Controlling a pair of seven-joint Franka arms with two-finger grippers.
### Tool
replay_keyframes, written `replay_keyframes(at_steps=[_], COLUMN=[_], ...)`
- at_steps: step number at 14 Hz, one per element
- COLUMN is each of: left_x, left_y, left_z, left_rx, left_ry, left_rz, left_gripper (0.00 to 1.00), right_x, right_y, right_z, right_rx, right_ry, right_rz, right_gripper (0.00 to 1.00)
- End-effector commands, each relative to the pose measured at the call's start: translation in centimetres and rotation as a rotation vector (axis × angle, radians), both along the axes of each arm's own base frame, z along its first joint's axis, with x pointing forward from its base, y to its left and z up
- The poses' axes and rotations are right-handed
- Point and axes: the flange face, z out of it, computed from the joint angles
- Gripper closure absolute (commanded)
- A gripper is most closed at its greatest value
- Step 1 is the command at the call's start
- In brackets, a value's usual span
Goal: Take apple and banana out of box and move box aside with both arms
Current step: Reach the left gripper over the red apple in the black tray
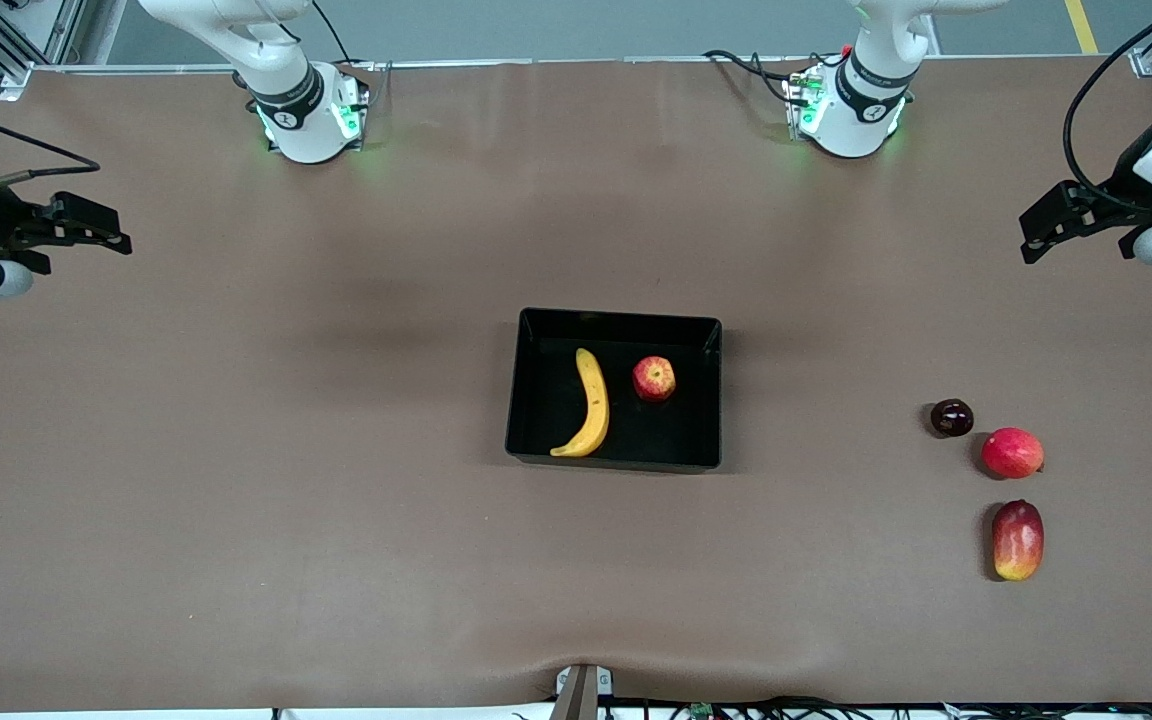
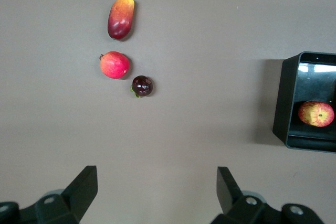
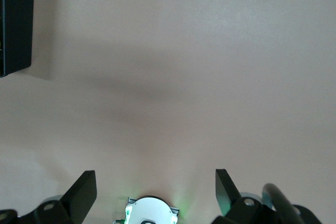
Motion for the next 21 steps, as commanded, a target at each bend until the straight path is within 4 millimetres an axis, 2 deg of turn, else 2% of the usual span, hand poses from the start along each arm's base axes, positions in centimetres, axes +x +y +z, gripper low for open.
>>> replay_keyframes(at_steps=[1, 5, 6, 7, 11, 13, 15, 16, 17, 18, 19, 21], left_x=[0.3, 0.3, 0.9, 1.7, 3.3, 3.8, 4.3, 3.8, 3.8, 4.1, 3.4, 3.0], left_y=[0.2, -0.7, -1.3, -2.9, -11.2, -17.2, -21.9, -25.4, -27.6, -28.7, -31.2, -33.4], left_z=[0.6, 0.4, -0.3, -0.9, -6.5, -9.6, -13.1, -15.3, -17.6, -19.5, -21.6, -25.5], left_rx=[0.005, 0.012, 0.01, 0.003, 0.003, -0.023, -0.032, -0.037, -0.047, -0.055, -0.055, -0.036], left_ry=[-0.01, -0.008, 0.005, 0.011, 0.077, 0.057, 0.039, 0.039, 0.038, 0.035, 0.033, 0.038], left_rz=[-0.015, -0.011, -0.03, -0.05, -0.079, -0.051, 0.019, 0.019, 0.049, 0.102, 0.133, 0.167], left_gripper=[0.0, 0.0, 0.0, 0.0, 0.0, 0.0, 0.0, 0.0, 0.0, 0.0, 0.0, 0.0], right_x=[-0.1, -0.2, -0.1, -0.1, -0.3, -0.2, -0.2, -0.2, -0.2, -0.2, -0.2, -0.2], right_y=[0.1, 0.3, 0.3, 0.4, 0.3, 0.2, 0.3, 0.3, 0.3, 0.1, 0.1, 0.3], right_z=[0.0, -0.1, -0.2, -0.2, -0.2, -0.2, -0.3, -0.3, -0.3, -0.4, -0.4, -0.4], right_rx=[-0.011, -0.01, -0.011, -0.011, -0.01, -0.01, -0.007, -0.007, -0.007, -0.007, -0.007, -0.007], right_ry=[0.008, 0.017, 0.016, 0.017, 0.024, 0.022, 0.023, 0.023, 0.025, 0.027, 0.028, 0.028], right_rz=[0.0, 0.004, 0.003, 0.005, 0.004, 0.002, 0.004, 0.004, 0.002, -0.001, -0.001, 0.002], right_gripper=[0.0, 0.0, 0.0, 0.0, 0.0, 0.0, 0.0, 0.0, 0.0, 0.0, 0.0, 0.0])
